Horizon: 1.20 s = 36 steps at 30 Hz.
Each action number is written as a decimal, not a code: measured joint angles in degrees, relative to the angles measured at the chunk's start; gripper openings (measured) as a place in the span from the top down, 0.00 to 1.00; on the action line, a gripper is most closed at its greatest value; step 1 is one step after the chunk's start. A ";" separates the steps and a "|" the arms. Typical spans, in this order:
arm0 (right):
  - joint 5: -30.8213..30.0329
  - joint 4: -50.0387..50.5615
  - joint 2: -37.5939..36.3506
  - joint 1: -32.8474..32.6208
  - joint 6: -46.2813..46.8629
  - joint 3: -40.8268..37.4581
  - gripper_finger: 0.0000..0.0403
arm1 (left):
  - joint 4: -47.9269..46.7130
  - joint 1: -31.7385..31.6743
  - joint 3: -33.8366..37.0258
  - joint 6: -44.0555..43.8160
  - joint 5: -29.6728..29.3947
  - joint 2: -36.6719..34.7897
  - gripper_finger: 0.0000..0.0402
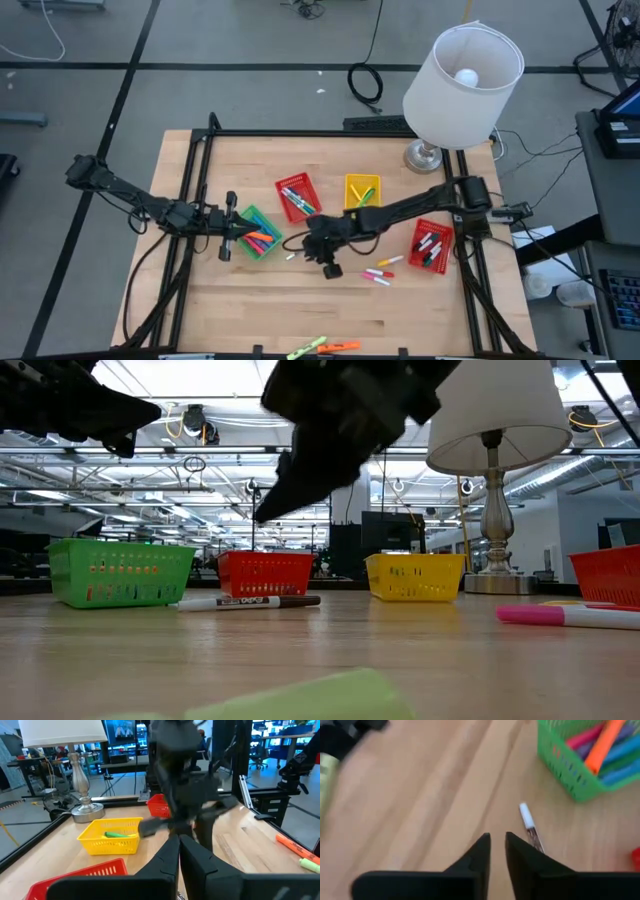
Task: Pick & Place Markers
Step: Put the brown marker pen into the left red bin
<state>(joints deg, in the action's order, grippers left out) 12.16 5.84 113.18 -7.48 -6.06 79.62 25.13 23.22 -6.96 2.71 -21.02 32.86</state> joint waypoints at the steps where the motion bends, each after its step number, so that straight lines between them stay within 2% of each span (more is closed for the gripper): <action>1: -0.13 -0.25 0.94 0.16 0.02 0.18 0.84 | -0.02 0.00 0.00 -0.01 0.00 0.00 0.95; 4: -0.63 -1.60 3.14 0.39 -0.68 0.20 0.74 | 0.01 0.00 0.00 -0.03 0.00 0.00 0.95; 8: -7.34 -1.68 4.79 0.26 -3.44 0.26 0.62 | 0.01 0.00 0.00 -0.02 0.02 0.00 0.95; 13: -9.31 -1.81 4.78 0.30 -4.66 0.27 0.54 | -0.01 0.00 0.00 -0.01 0.02 0.00 0.95; 17: -9.33 -1.22 4.86 0.28 -5.58 0.26 0.53 | -0.04 0.00 0.00 0.16 0.02 0.01 0.95; 24: -9.37 -1.52 4.83 0.30 -5.58 -0.52 0.57 | -0.05 0.00 0.00 0.16 0.03 0.00 0.95; 29: -12.89 -2.00 4.83 0.46 -5.60 -3.34 0.59 | -0.05 0.00 0.00 0.18 0.04 0.01 0.95; 36: -13.37 -7.28 4.74 1.10 -5.37 -6.64 0.59 | -0.03 0.00 0.00 0.53 0.07 0.00 0.95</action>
<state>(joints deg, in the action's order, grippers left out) -1.21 -1.43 117.92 -6.39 -11.43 72.97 25.10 23.22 -6.96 3.25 -20.95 32.86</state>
